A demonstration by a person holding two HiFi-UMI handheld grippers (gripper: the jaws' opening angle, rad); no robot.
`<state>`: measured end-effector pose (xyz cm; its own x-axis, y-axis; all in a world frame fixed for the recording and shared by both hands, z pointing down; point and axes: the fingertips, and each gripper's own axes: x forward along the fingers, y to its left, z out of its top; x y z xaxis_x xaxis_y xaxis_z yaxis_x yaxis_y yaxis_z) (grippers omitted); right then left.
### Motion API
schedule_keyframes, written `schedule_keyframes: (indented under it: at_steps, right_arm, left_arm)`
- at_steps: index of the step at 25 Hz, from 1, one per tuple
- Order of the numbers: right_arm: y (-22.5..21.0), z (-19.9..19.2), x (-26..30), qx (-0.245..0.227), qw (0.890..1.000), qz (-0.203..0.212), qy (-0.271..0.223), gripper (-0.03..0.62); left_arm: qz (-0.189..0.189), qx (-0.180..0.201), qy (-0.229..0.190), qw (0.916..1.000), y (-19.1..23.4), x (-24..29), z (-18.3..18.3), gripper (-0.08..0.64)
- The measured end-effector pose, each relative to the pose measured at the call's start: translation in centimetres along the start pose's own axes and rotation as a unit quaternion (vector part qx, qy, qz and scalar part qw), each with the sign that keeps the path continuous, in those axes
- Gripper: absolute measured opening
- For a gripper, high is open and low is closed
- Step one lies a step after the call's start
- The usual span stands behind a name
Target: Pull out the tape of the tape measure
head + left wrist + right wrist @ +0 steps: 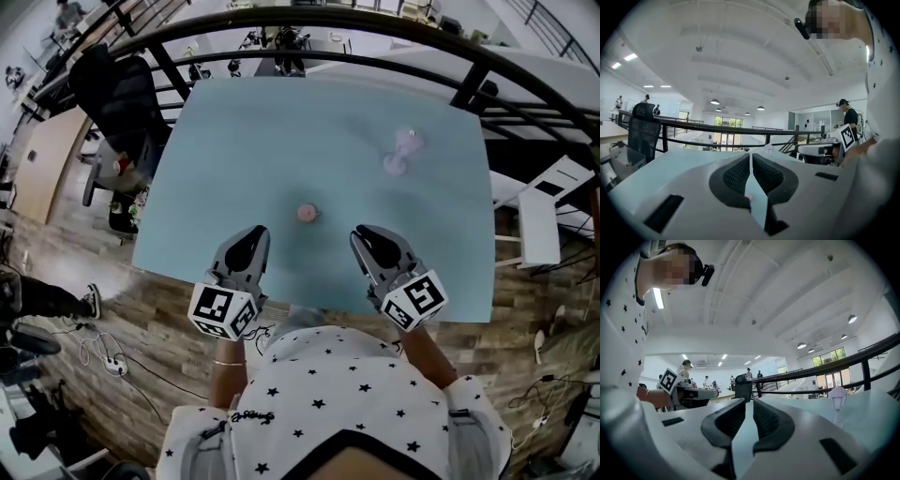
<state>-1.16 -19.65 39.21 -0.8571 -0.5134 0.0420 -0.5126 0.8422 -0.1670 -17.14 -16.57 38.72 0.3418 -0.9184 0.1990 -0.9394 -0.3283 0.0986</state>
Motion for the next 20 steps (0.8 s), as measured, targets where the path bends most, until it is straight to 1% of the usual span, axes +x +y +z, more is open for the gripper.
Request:
schedule_keyframes:
  at_steps: [2,5,7,10,12,14,16,20]
  right_arm:
    - [-0.3,-1.1,1.8,-0.004,1.0,0.0,0.018,0.052]
    - [-0.8,-3.3,4.2,-0.018,0.998,0.0,0.058,0.081]
    - [-1.0,-4.7,5.7,-0.019,0.996,0.002,0.085,0.092]
    - [-1.3,-6.9,7.7,-0.029,0.992,0.011,0.124,0.126]
    - [-1.4,-8.5,8.8,-0.043,0.987,0.017,0.152,0.147]
    - [-1.6,-10.1,10.0,-0.052,0.983,0.021,0.177,0.152]
    - [-1.7,-11.9,11.3,-0.061,0.977,0.027,0.202,0.18]
    - [-2.2,-15.4,13.0,-0.088,0.961,0.038,0.26,0.207]
  left_arm:
    - [-0.002,-0.006,0.006,1.0,1.8,0.7,-0.5,0.029]
    - [-0.008,-0.009,0.019,0.9997,3.7,1.6,-1.1,0.029]
    - [-0.014,-0.011,0.026,0.9995,4.8,2.1,-1.4,0.029]
    - [-0.025,-0.021,0.032,0.999,6.1,2.9,-2.1,0.029]
    - [-0.032,-0.029,0.035,0.9984,6.9,3.5,-2.8,0.029]
    - [-0.04,-0.034,0.039,0.9979,7.5,4.1,-3.3,0.029]
    - [-0.051,-0.039,0.043,0.997,8.0,4.8,-3.7,0.029]
    - [-0.068,-0.052,0.051,0.995,8.4,5.7,-4.4,0.029]
